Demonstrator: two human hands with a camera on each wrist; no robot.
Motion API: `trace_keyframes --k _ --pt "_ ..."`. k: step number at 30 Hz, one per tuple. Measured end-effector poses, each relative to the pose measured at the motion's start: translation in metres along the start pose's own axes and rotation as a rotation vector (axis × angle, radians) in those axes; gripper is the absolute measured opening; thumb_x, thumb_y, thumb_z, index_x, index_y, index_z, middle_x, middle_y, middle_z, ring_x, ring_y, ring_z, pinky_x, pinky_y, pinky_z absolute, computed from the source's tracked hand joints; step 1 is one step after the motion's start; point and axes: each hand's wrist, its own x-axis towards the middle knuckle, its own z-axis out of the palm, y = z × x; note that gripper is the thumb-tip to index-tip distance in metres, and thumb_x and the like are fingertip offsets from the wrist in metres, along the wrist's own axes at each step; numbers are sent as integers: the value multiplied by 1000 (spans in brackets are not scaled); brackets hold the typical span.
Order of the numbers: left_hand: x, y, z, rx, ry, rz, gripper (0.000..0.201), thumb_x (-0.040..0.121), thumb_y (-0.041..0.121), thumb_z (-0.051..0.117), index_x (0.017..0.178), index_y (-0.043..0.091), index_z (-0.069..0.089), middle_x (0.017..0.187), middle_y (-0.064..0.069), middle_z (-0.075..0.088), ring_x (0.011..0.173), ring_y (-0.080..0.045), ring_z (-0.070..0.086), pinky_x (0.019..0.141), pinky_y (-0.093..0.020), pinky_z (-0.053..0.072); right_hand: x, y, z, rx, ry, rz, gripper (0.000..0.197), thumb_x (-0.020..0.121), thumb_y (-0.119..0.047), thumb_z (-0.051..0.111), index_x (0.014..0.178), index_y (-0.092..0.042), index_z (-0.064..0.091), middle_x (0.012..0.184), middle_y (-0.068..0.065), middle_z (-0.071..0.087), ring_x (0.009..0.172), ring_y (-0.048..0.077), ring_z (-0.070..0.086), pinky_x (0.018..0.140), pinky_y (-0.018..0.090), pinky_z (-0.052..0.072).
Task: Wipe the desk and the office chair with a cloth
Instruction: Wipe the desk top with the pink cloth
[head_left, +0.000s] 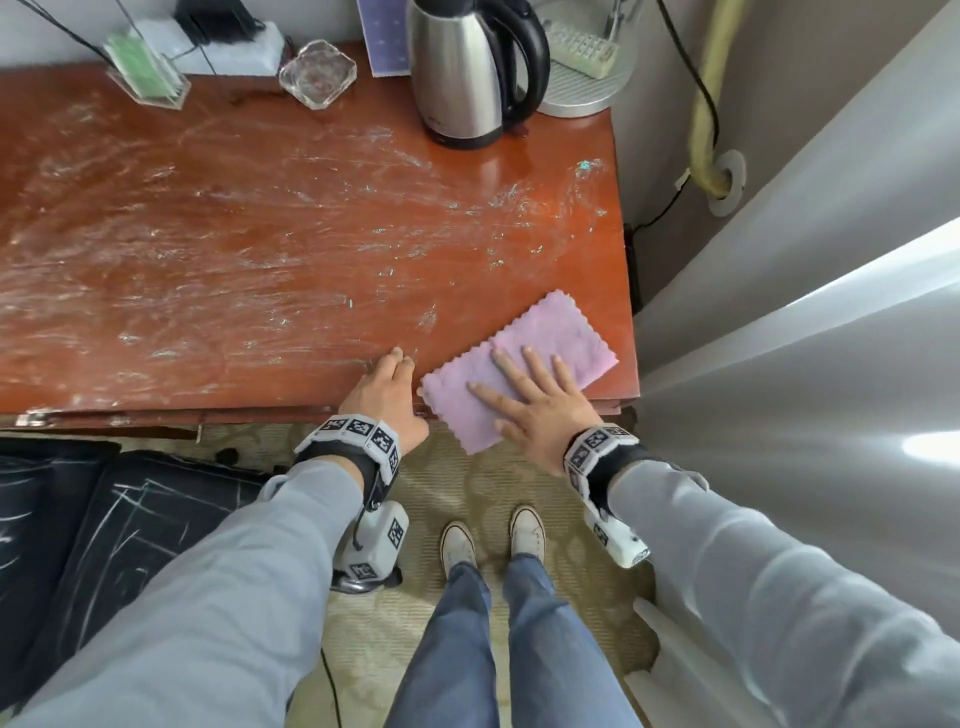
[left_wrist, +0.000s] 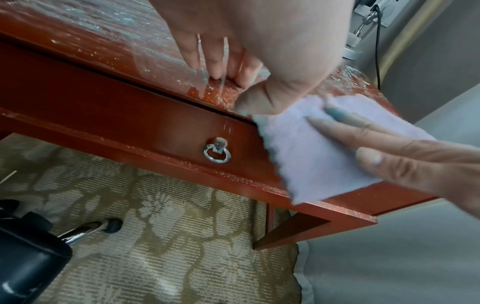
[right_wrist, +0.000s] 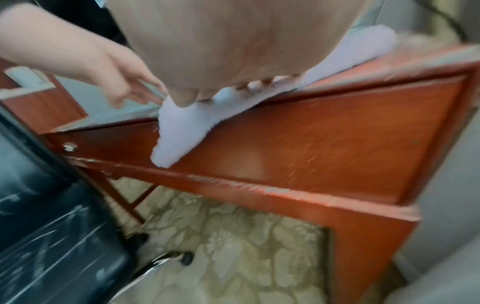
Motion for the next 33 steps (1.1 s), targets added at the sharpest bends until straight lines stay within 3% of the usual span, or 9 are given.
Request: trace_keyframes --k 5,10,13,15,17,21,26,30,33 --pt "1 -9 -3 -34 -41 27 89 84 13 61 160 25 15 167 15 0 144 -26 37 107 -38 47 17 49 -27 171 14 357 55 101 -57 8 149 -51 -19 158 0 -34 148 38 -21 118 60 -8" --pt "-2 -16 -2 -129 85 65 78 86 12 62 156 14 26 163 1 22 137 -27 44 109 -37 42 50 -59 -18 1 -79 9 58 101 -59 11 151 -49 -15 156 1 -38 145 37 -30 116 63 -11" --pt "-5 -31 1 -171 199 -38 82 87 7 62 157 4 19 166 -9 13 148 -29 29 122 -37 26 61 -69 -17 -52 -78 -74 59 102 -57 17 150 -49 -16 156 -1 -37 145 34 -30 117 61 -10" --pt "-8 -41 3 -92 285 -14 92 85 3 63 159 3 8 168 -11 -2 154 -27 9 126 -39 11 63 -42 -24 -16 -48 -11 54 103 -53 11 149 -52 -18 157 -3 -35 147 33 -26 119 59 -8" --pt "-9 -39 2 -3 320 175 100 80 -2 62 160 6 2 168 -10 -11 155 -24 -1 127 -41 4 62 -16 -31 39 -42 128 54 102 -55 8 148 -53 -19 158 -5 -35 148 34 -23 119 59 -6" --pt "-1 -9 -3 -11 154 464 94 84 5 59 159 5 2 168 -10 -9 155 -24 -1 127 -40 9 66 -40 -29 24 -73 171 61 100 -55 14 152 -45 -17 156 0 -39 146 37 -27 118 61 -8" --pt "20 4 -6 -251 44 308 76 97 12 45 160 6 3 169 -7 -8 155 -20 2 126 -37 13 67 -63 -30 35 -42 -2 75 97 -35 40 158 -27 -3 163 6 -22 147 36 -23 121 57 -4" --pt "23 3 -12 -138 149 370 75 100 18 44 160 7 0 168 -9 -12 155 -22 -7 127 -39 1 37 -4 -35 157 200 243 75 101 -33 39 158 -20 -9 163 5 -20 151 32 -14 122 48 -3" --pt "31 22 -5 -65 103 346 71 106 36 33 161 12 -5 167 -6 -17 155 -25 -12 126 -45 -2 14 35 -28 179 137 365 75 103 -41 35 158 -11 -6 164 6 -18 152 28 -11 124 43 -1"
